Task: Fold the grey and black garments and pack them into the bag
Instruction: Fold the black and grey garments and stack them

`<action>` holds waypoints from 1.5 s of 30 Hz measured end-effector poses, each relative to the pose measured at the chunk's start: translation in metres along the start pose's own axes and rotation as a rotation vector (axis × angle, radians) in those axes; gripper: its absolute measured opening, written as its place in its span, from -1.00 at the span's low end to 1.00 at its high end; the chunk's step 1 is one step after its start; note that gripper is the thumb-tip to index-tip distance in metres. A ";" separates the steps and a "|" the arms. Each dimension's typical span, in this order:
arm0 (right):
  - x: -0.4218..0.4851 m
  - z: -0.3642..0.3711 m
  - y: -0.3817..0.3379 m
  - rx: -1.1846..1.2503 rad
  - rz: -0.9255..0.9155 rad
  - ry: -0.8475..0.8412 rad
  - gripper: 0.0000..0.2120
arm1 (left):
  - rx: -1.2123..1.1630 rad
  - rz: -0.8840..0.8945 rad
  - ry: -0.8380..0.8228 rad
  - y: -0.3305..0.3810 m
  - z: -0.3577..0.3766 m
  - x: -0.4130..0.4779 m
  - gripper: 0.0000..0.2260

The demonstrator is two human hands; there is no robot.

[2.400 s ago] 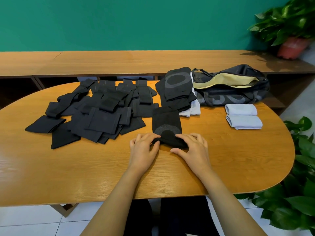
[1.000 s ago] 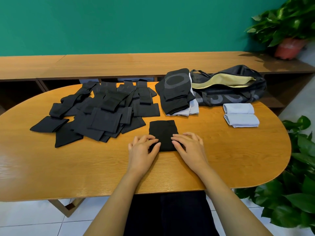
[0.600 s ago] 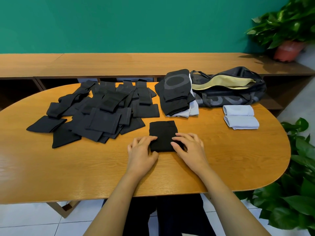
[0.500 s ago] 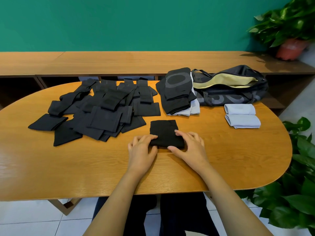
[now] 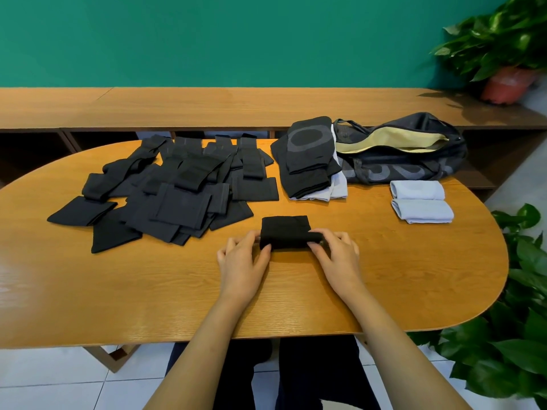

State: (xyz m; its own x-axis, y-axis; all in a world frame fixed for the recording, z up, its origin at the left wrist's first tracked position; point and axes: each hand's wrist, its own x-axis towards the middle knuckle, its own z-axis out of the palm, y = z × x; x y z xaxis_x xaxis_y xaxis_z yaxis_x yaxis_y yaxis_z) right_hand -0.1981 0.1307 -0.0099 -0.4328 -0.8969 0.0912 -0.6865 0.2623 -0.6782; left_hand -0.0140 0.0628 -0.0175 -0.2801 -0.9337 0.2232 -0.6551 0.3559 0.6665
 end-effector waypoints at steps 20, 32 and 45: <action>-0.017 0.003 -0.014 -0.428 -0.349 -0.022 -0.37 | 0.155 0.362 -0.105 0.004 -0.002 -0.016 -0.51; 0.002 0.009 -0.008 -0.387 -0.270 -0.324 -0.31 | 0.254 0.265 -0.386 0.005 0.003 -0.004 -0.38; 0.005 -0.023 0.018 -0.591 -0.197 -0.103 -0.09 | 0.150 0.151 -0.265 0.019 0.010 0.042 -0.35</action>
State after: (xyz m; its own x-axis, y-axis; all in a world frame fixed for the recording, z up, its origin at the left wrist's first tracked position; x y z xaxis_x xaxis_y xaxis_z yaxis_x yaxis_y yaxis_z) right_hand -0.2257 0.1393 -0.0048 -0.2270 -0.9704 0.0829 -0.9672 0.2146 -0.1359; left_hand -0.0457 0.0311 -0.0028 -0.5413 -0.8342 0.1059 -0.6830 0.5096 0.5232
